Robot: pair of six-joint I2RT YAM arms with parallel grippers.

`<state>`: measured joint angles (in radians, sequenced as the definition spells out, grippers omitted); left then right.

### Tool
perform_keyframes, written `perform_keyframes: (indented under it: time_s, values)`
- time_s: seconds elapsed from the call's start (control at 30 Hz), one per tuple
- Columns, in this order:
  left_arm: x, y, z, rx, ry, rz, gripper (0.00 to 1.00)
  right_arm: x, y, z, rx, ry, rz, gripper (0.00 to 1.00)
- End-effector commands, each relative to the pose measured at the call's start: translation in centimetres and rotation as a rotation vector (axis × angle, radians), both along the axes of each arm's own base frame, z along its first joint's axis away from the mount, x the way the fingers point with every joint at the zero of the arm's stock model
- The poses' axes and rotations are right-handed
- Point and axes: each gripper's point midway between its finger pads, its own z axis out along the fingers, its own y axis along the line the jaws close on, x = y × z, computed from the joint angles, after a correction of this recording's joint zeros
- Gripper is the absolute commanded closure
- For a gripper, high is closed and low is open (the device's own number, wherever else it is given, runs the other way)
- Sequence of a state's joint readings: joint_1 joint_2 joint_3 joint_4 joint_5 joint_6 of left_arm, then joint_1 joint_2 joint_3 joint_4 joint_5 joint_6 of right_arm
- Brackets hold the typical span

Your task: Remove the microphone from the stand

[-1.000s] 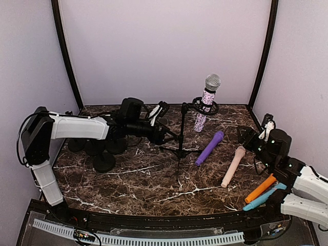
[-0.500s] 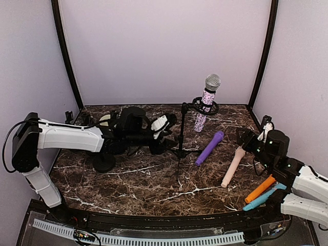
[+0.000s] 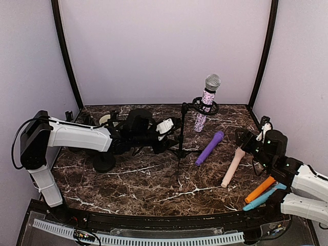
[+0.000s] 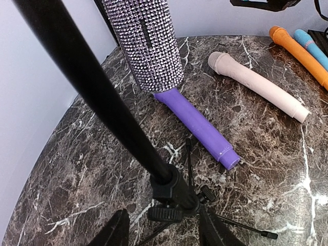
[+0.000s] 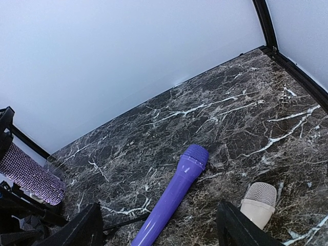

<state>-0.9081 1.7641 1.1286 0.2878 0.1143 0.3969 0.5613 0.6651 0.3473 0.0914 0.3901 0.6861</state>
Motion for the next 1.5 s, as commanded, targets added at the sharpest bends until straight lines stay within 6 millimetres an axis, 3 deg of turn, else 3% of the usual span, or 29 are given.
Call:
perform_keyframes:
  time_s: [0.0, 0.43, 0.77, 1.07, 1.47]
  values:
    - [0.4, -0.6, 1.2, 0.001, -0.042, -0.022, 0.52, 0.4, -0.3, 0.9, 0.012, -0.034, -0.019, 0.23]
    - [0.5, -0.9, 0.7, 0.031, -0.045, -0.037, 0.67, 0.6, -0.1, 0.8, 0.009, -0.032, -0.017, 0.23]
    - [0.4, -0.8, 0.0, 0.053, -0.034, -0.041, 0.68, 0.5, -0.2, 0.9, 0.007, -0.035, -0.019, 0.23]
    - [0.3, -1.1, 0.4, 0.030, -0.024, -0.046, 0.84, 0.4, -0.4, 1.0, 0.009, -0.035, -0.025, 0.23]
    - [-0.7, -1.3, -0.1, -0.027, 0.158, -0.065, 0.90, 0.3, -0.5, 0.9, 0.009, -0.033, -0.025, 0.23]
